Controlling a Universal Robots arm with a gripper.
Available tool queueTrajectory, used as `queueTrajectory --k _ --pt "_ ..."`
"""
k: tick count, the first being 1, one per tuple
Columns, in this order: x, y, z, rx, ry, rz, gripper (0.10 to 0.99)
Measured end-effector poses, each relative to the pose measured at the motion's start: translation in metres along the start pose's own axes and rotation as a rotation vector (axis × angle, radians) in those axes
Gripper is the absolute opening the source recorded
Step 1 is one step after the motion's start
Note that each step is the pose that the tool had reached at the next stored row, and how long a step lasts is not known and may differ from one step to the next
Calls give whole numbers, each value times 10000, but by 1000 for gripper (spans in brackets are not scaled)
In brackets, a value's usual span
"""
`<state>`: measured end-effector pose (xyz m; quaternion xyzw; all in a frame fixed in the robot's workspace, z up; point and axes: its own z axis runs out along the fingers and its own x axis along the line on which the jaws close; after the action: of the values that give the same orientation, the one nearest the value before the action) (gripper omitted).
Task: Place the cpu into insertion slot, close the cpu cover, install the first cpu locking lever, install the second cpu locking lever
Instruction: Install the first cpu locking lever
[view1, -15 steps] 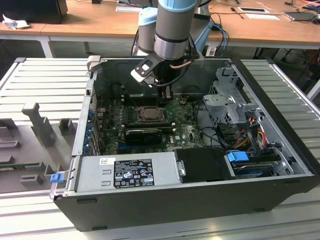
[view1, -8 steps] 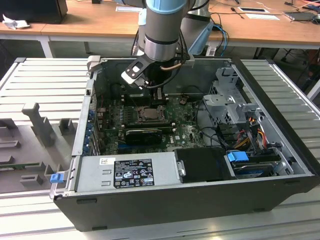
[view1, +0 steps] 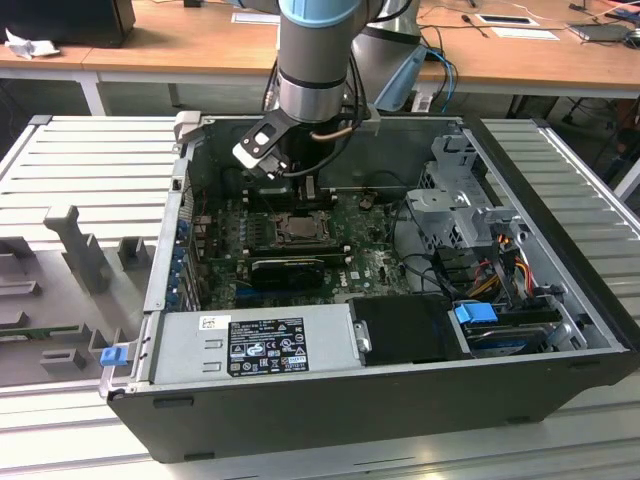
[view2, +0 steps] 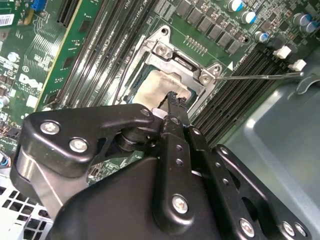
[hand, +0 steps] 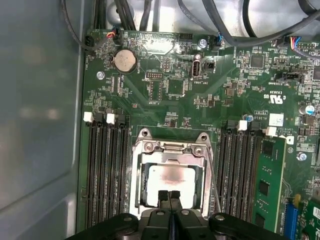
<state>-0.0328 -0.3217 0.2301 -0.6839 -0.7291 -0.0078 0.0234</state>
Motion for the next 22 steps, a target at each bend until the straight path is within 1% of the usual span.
queueTrajectory --k 1,2,3,9,14,18,22 --pt "1 0 -8 0 1 0 106" --pt "3 -1 -49 -1 1 1 106" --pt "4 -2 -65 0 1 1 106" --pt "5 -2 -99 -2 3 1 106" --pt "8 -3 -158 -1 2 1 106" --pt "11 -5 -220 0 1 1 106" --pt "12 -5 -258 -1 -1 1 106"
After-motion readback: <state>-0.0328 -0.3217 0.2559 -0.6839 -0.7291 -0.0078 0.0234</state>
